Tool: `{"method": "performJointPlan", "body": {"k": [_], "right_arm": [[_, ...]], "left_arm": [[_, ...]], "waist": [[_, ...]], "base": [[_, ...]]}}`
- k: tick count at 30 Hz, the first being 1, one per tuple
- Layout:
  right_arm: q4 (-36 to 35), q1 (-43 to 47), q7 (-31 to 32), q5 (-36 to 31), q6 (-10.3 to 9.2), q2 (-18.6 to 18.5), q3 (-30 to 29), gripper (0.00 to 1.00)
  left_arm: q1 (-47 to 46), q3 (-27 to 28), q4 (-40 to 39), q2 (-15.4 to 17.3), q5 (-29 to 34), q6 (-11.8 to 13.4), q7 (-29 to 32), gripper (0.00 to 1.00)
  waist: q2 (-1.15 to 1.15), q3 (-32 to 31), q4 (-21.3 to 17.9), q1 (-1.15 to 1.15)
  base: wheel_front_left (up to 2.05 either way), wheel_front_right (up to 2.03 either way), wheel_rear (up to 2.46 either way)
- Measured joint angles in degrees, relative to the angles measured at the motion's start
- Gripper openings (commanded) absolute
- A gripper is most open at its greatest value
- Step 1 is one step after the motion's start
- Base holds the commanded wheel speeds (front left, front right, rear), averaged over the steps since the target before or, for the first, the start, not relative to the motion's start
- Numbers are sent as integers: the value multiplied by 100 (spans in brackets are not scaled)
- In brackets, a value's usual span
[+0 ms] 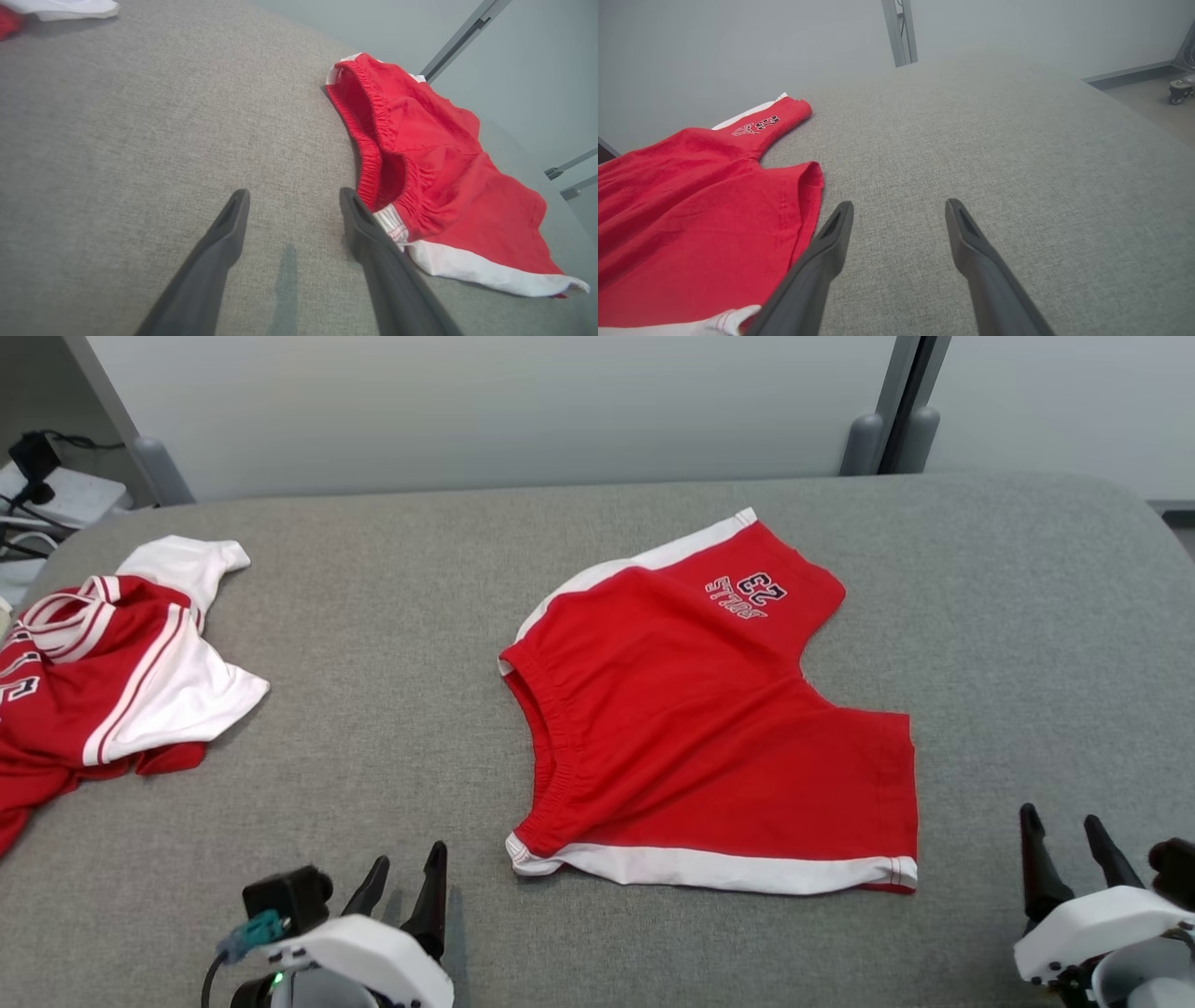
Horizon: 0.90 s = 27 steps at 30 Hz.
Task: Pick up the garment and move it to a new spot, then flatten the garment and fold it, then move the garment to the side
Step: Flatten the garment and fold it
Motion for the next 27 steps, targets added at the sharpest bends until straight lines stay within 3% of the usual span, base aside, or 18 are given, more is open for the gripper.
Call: {"method": "performJointPlan", "body": {"k": [5, 11, 15, 17, 22, 27], "right_arm": [[-648, 257, -44, -515, 0, 289, -68, 100], [-1443, 692, -47, -806, 0, 436, 93, 100], [-1842, 928, -49, -898, 0, 494, 185, 100], [-2174, 1070, -51, -899, 0, 523, 305, 100], [-2661, 1434, -51, -898, 0, 522, 403, 100], [-3140, 1801, -51, -742, -1, 515, 595, 100]], "left_arm": [[697, 783, -995, 89, 955, 338, 0, 100], [1173, 1918, -2140, -260, 2380, 336, -21, 100], [1500, 2403, -2554, -647, 3228, 129, -26, 100], [1649, 2671, -2828, -895, 3797, -107, -26, 100], [1919, 2856, -3028, -1091, 4620, -358, -44, 100], [2226, 2924, -3017, -1194, 4941, -560, -44, 100]], "waist": [[0, -241, 36, 0], [0, -430, 123, 0], [0, -503, 109, 0], [0, -541, 84, 0], [0, -605, 37, 0], [0, -701, 20, 0]], "base": [[0, 0, 0], [0, 0, 0], [0, 0, 0], [0, 0, 0], [0, 0, 0], [0, 0, 0]]}}
